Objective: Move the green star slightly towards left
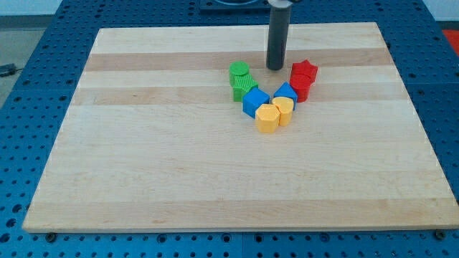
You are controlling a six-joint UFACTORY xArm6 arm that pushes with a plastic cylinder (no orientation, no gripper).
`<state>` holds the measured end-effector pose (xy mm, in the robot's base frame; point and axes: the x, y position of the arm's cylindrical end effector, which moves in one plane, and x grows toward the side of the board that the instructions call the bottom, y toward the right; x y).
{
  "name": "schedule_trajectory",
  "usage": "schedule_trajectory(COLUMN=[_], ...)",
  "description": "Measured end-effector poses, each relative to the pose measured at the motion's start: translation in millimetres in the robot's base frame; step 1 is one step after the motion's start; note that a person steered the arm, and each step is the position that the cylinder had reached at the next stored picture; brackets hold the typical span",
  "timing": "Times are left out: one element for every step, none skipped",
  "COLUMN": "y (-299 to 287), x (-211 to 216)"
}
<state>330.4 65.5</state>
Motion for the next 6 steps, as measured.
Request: schedule_trajectory(y=[-0.1, -0.2, -7.4, -17.9, -31.4, -46.6], x=[36.7, 64.8, 65.8, 60.0, 54.0, 57.1])
